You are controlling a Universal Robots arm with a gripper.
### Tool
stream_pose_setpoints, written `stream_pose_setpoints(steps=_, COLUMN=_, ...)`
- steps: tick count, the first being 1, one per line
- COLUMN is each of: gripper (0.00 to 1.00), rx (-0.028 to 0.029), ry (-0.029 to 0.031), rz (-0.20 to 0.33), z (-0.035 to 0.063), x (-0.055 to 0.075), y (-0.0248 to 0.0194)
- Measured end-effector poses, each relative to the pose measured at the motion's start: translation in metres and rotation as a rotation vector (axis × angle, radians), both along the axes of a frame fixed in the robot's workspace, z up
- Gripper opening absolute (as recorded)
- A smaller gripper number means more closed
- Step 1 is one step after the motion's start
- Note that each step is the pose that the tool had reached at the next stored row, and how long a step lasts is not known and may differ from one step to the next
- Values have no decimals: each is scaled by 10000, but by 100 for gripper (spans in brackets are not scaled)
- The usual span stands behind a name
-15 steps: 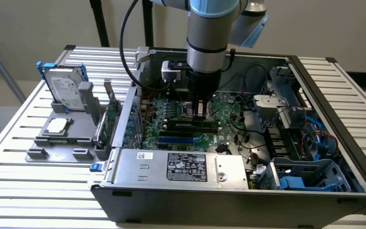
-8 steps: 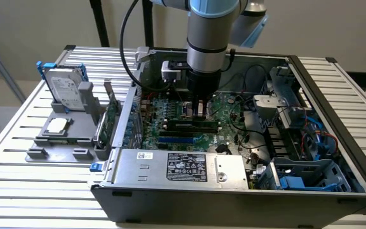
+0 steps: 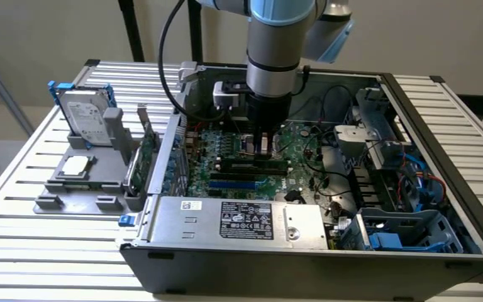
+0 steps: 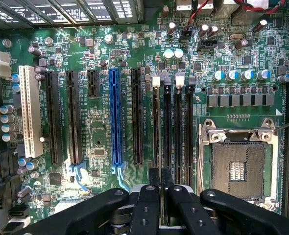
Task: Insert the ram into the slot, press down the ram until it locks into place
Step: 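Insert the ram into the slot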
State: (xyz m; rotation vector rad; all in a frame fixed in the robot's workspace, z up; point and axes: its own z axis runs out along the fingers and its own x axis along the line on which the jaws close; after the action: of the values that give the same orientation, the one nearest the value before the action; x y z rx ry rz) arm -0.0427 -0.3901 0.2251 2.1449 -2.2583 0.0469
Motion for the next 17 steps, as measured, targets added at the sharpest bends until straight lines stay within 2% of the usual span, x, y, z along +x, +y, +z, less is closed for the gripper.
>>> stream_pose_setpoints(steps=4, gripper=15, rx=1, ry=0, rz=7, z=12, x=0, y=0)
stream_pose_setpoints(steps=5, gripper=15, rx=1, ry=0, rz=6, z=32, x=0, y=0)
stream_pose_setpoints(steps=6, gripper=21, rx=4, ry=-1, rz=6, z=63, x=0, y=0)
stream_pose_setpoints(steps=10, gripper=21, rx=12, ry=1, rz=8, z=195, x=-1, y=0)
stream_pose_setpoints(steps=12, gripper=21, rx=16, ry=1, rz=8, z=220, x=-5, y=0)
stream_pose_setpoints(steps=13, gripper=19, rx=18, ry=0, rz=7, z=220, x=-7, y=0)
stream_pose_setpoints(steps=14, gripper=13, rx=18, ry=0, rz=7, z=220, x=-8, y=0)
stream_pose_setpoints(steps=17, gripper=11, rx=22, ry=1, rz=8, z=221, x=-9, y=0)
